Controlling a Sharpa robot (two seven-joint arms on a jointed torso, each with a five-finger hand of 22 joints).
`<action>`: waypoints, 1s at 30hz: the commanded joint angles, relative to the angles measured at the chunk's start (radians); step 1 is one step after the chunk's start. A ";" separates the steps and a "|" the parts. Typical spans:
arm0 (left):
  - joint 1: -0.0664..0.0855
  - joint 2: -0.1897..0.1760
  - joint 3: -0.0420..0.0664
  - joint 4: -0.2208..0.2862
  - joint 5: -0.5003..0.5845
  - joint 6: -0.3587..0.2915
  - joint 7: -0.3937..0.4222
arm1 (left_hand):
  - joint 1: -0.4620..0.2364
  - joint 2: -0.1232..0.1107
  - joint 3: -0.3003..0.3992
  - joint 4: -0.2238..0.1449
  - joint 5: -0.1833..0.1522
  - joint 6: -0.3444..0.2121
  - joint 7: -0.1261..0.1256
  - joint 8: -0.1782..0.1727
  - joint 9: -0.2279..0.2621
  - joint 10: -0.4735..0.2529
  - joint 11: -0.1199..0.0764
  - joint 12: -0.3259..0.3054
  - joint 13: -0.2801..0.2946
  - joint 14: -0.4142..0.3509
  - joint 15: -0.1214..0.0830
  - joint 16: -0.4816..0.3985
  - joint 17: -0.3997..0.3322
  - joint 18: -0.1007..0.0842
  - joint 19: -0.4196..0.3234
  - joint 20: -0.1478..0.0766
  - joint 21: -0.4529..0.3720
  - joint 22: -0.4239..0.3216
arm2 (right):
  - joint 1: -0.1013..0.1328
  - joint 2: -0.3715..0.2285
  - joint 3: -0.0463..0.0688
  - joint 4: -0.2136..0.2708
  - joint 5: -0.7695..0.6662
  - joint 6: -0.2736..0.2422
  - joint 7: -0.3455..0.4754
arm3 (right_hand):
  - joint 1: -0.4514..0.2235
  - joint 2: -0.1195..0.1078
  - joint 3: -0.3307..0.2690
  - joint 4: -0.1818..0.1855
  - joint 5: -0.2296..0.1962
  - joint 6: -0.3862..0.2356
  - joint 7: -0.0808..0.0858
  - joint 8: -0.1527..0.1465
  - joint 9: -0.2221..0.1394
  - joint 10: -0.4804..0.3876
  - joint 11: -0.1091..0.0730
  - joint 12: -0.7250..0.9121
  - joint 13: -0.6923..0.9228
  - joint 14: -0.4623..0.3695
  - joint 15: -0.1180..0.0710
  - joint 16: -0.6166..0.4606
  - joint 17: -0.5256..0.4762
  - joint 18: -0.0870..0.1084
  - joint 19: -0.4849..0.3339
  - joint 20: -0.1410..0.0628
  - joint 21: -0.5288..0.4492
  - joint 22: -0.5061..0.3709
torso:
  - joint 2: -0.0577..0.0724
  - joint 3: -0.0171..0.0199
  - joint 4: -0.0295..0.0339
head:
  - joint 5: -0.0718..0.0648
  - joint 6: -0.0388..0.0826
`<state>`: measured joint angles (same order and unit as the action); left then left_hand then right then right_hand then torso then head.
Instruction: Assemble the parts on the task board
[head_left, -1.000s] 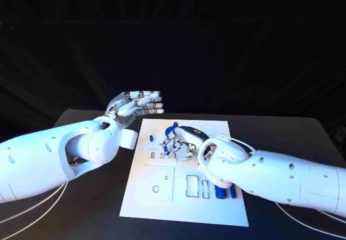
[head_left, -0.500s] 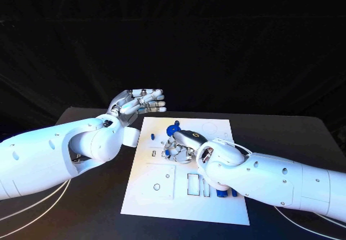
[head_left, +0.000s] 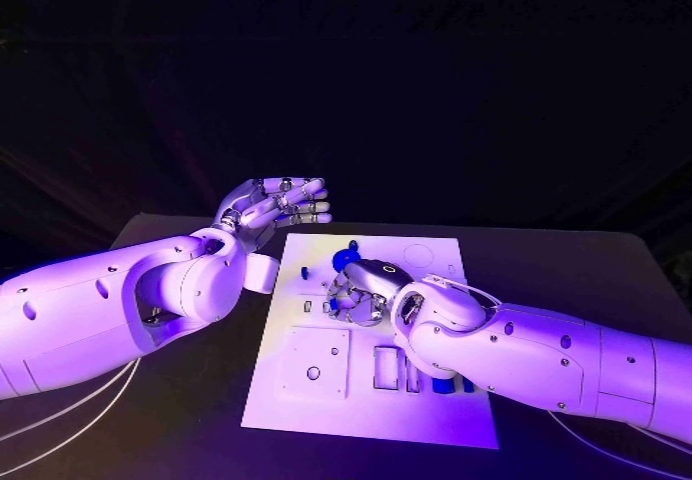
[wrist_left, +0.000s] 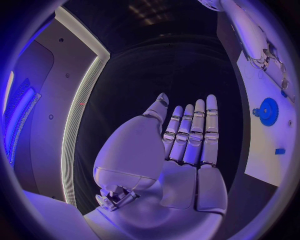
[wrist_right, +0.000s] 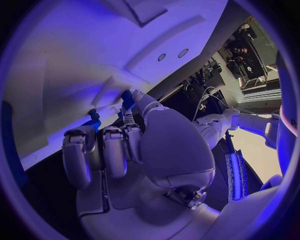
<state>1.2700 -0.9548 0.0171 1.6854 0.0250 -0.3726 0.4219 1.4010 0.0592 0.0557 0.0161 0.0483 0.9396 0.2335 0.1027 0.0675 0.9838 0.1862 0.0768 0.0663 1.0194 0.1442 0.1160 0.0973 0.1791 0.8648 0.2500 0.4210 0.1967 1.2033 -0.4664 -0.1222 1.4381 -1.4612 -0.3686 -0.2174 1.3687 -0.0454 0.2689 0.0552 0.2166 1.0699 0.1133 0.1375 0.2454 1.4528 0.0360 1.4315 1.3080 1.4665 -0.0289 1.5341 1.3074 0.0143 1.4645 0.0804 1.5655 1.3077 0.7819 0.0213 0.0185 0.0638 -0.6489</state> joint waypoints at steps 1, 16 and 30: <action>0.001 0.001 0.000 0.001 0.000 0.020 0.006 | 0.001 0.007 0.001 -0.008 0.003 -0.002 0.007 -0.004 0.000 0.000 0.005 -0.005 -0.001 -0.001 0.005 -0.002 -0.001 0.002 -0.008 0.002 0.007 0.000 | -0.005 -0.002 -0.004 -0.007 -0.023 0.035 -0.022 | -0.004 0.010 -0.001 0.006 0.003 0.006 -0.003 0.003 0.006 -0.003 -0.005 -0.001 0.123 0.091 -0.008 0.001 0.208 -0.014 0.106 -0.007 0.005 0.263 | 0.000 0.0001 0.0003 | 0.000 0.001; 0.001 -0.001 0.000 0.001 0.000 0.020 0.005 | 0.001 0.007 0.001 -0.008 0.003 -0.002 0.007 -0.004 0.000 0.000 0.005 -0.005 -0.001 -0.001 0.005 -0.002 -0.001 0.002 -0.008 0.002 0.007 0.000 | -0.005 -0.006 -0.004 -0.004 -0.037 0.055 -0.040 | -0.020 -0.005 -0.006 0.007 0.000 -0.016 0.006 -0.007 0.002 -0.015 0.001 -0.014 0.112 0.090 -0.004 -0.002 0.203 -0.014 0.106 -0.005 0.005 0.263 | 0.000 -0.0002 0.0004 | -0.001 -0.002; 0.001 -0.003 0.000 0.000 0.000 0.020 0.005 | 0.001 0.007 0.001 -0.008 0.003 -0.002 0.007 -0.004 0.000 0.000 0.005 -0.005 -0.001 -0.001 0.005 -0.002 -0.001 0.002 -0.008 0.002 0.007 0.000 | -0.005 -0.009 -0.004 -0.002 -0.045 0.037 -0.044 | -0.040 -0.027 -0.013 0.010 -0.004 -0.061 0.026 -0.031 -0.009 -0.033 0.019 -0.031 0.098 0.089 0.010 -0.004 0.200 -0.014 0.106 0.006 0.005 0.263 | 0.000 0.0000 0.0001 | -0.003 -0.005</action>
<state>1.2700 -0.9579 0.0171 1.6854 0.0250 -0.3720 0.4209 1.4010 0.0592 0.0557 0.0161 0.0483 0.9396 0.2335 0.1028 0.0675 0.9838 0.1862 0.0768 0.0664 1.0194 0.1442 0.1160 0.0972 0.1791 0.8648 0.2500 0.4210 0.1967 1.2011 -0.4743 -0.1241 1.4388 -1.4908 -0.3505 -0.2378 1.3312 -0.0660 0.2607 0.0635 0.2153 1.0153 0.1415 0.1112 0.2370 1.4275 0.0539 1.4041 1.3076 1.4644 -0.0268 1.5341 1.3073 0.0142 1.4645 0.0804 1.5655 1.3074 0.7819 0.0212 0.0186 0.0627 -0.6531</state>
